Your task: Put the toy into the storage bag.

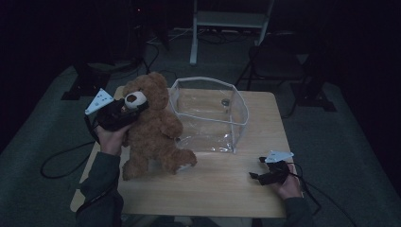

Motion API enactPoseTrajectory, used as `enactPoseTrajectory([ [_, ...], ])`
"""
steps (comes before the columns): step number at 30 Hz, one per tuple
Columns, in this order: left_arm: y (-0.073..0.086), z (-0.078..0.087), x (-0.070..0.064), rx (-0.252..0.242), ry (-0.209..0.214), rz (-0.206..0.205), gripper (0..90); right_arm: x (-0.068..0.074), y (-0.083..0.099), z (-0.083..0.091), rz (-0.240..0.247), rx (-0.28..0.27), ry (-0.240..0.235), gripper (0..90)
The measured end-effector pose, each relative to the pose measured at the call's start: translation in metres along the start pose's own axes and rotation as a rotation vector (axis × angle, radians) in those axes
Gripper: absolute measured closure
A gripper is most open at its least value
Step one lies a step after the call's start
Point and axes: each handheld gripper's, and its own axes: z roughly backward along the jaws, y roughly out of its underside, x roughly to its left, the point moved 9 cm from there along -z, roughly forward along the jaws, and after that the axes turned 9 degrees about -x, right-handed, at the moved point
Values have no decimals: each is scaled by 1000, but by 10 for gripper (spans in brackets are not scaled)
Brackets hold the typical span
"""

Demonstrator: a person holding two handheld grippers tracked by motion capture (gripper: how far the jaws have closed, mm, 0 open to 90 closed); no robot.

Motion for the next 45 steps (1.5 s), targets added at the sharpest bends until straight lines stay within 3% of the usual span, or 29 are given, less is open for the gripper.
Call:
enactPoseTrajectory([
  [12,-10,-4,3,-22,44,19,420,0,0,0,1,1,0,149],
  [36,-21,-20,-4,-25,176,42,414,0,0,0,2,0,0,150],
  [45,-25,-24,-4,-35,194,60,414,0,0,0,1,1,1,149],
])
